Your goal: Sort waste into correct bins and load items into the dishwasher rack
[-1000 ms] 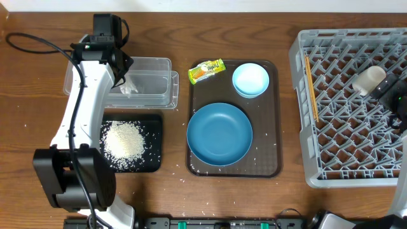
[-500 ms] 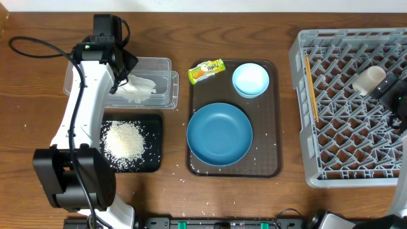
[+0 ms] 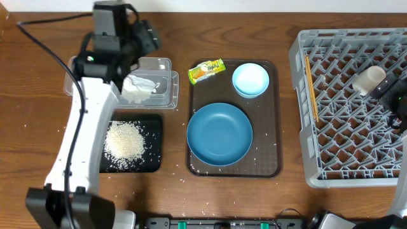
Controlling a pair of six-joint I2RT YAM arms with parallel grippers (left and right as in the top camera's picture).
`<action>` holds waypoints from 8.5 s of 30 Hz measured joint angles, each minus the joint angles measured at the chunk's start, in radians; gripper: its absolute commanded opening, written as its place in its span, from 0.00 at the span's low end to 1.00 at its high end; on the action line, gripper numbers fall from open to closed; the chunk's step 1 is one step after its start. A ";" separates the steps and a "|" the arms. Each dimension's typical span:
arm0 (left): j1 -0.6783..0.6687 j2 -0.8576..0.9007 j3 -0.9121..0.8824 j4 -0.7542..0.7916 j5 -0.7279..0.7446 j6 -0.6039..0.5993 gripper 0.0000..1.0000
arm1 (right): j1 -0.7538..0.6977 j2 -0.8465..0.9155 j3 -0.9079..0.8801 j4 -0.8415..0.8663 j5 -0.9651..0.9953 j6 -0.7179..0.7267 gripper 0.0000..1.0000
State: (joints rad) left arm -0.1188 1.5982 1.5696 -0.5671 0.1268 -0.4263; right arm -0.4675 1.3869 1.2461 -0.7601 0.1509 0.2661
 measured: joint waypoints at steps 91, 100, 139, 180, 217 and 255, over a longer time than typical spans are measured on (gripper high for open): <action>-0.243 0.210 -0.002 0.272 -0.130 0.587 0.06 | 0.000 0.000 0.000 0.000 0.000 0.000 0.99; 0.025 0.149 -0.002 0.111 -0.207 0.089 0.06 | 0.000 0.000 0.000 0.000 0.000 0.000 0.99; 0.149 0.106 -0.004 -0.245 -0.222 -0.806 0.47 | 0.000 0.000 0.000 0.000 0.000 0.000 0.99; 0.149 -0.781 -0.290 -0.767 0.004 -0.204 0.86 | 0.000 0.000 0.000 0.000 0.000 0.000 0.99; 0.101 -1.239 -0.925 -0.074 0.024 0.556 0.88 | 0.000 0.000 0.000 0.000 0.000 0.000 0.99; 0.113 -1.512 -1.438 0.692 -0.085 0.354 0.89 | 0.000 0.000 0.000 0.000 0.000 0.000 0.99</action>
State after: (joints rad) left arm -0.0055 0.0864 0.1314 0.1253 0.0414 -0.0723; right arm -0.4675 1.3869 1.2461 -0.7605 0.1513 0.2661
